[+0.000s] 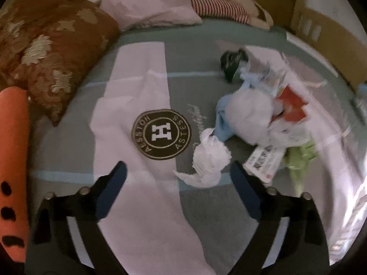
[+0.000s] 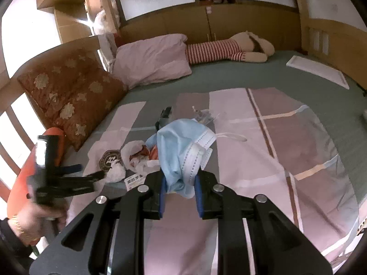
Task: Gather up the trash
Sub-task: 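Grasp the white tissue with the left tool while the right tool grasps the blue mask, then carry the white tissue and blue mask with both tools toward the white trash bag, then open the right tool over the trash bag while the left tool releases the tissue, then move both open tools back over the remaining trash pile, then grasp the white plastic bag with the left tool while the right tool grasps the green wrapper, then carry both items to the white trash bag and open both tools over it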
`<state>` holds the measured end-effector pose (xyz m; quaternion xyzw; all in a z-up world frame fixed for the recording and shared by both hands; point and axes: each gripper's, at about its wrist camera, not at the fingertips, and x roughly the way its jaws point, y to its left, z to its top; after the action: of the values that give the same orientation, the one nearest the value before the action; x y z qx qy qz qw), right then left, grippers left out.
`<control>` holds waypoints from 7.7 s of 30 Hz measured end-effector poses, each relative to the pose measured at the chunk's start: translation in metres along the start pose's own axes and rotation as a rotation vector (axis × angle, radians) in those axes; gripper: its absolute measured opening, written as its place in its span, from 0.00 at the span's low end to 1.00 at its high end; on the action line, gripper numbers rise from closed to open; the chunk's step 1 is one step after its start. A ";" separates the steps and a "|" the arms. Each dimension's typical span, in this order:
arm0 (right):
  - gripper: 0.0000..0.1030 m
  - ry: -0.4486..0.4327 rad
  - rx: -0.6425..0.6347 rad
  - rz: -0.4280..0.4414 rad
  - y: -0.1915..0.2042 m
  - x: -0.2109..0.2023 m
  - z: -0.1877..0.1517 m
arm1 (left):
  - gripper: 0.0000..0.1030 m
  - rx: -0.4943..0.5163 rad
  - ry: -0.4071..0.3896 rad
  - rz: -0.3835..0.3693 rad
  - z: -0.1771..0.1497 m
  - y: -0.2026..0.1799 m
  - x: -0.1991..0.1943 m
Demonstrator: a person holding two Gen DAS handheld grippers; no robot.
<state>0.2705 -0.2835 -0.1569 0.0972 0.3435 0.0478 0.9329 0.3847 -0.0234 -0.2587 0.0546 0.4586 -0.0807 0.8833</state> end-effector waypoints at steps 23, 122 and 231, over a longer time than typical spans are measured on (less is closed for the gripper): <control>0.21 -0.085 -0.101 0.015 0.022 -0.029 -0.005 | 0.20 0.004 -0.231 -0.116 0.019 -0.021 -0.141; 0.87 -0.244 0.031 -0.081 -0.014 -0.162 -0.066 | 0.97 0.103 -0.420 -0.078 -0.049 -0.133 -0.229; 0.12 -0.081 -0.207 0.000 0.066 -0.042 -0.040 | 0.12 -0.022 -0.269 -0.041 -0.044 -0.045 -0.185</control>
<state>0.2111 -0.2196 -0.1462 0.0023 0.2987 0.0788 0.9511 0.2359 -0.0425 -0.1337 0.0244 0.3379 -0.1004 0.9355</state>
